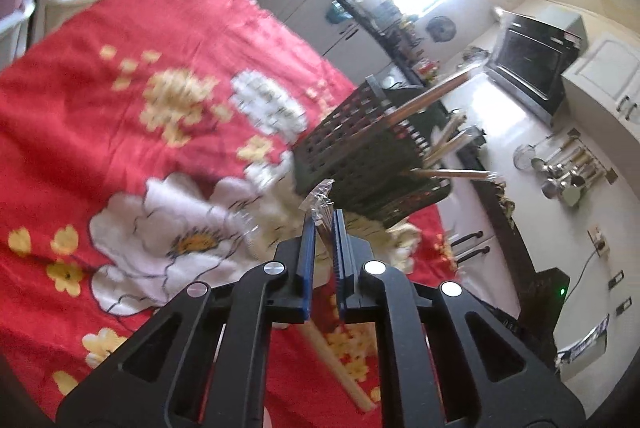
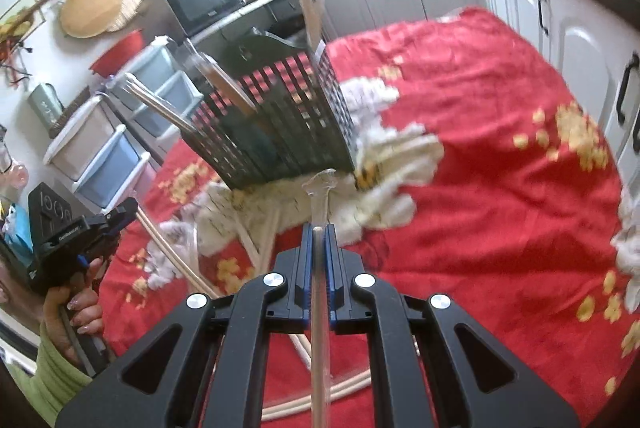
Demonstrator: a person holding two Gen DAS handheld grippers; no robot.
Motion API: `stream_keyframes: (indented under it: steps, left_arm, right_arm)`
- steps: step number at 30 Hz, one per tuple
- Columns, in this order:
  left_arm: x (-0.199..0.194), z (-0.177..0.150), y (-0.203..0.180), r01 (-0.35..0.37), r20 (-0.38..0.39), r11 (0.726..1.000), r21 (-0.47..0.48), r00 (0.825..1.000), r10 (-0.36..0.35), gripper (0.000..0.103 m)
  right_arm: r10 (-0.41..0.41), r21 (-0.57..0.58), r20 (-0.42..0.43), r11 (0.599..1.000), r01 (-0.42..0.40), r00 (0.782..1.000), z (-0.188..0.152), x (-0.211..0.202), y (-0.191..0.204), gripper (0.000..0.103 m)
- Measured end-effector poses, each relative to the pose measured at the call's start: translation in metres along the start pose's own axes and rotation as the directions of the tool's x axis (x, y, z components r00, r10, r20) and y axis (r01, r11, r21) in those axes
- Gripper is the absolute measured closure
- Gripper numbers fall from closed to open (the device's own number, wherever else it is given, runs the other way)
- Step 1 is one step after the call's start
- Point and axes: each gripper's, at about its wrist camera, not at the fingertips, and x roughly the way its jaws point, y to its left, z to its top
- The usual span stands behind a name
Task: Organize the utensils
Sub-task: 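Lift both held chopsticks upright and carry them over the caddy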
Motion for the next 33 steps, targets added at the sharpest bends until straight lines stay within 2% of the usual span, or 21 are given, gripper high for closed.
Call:
stream_keyframes:
  steps: [8, 17, 33]
  left_arm:
    - [-0.007, 0.012, -0.040, 0.035, 0.042, 0.993, 0.115, 0.998, -0.040, 0.100]
    - [0.002, 0.017, -0.077, 0.034, 0.024, 0.976, 0.213, 0.999, -0.040, 0.101]
    - [0.001, 0.029, -0.111, 0.028, 0.048, 0.951, 0.307, 0.998, -0.044, 0.101]
  right_arm:
    - [0.013, -0.043, 0.080, 0.999, -0.010, 0.997, 0.012, -0.022, 0.010, 0.097]
    - [0.030, -0.072, 0.159, 0.997, -0.019, 0.987, 0.023, -0.043, 0.019, 0.097]
    - [0.091, -0.140, 0.236, 0.988, -0.059, 0.967, 0.048, -0.057, 0.046, 0.097]
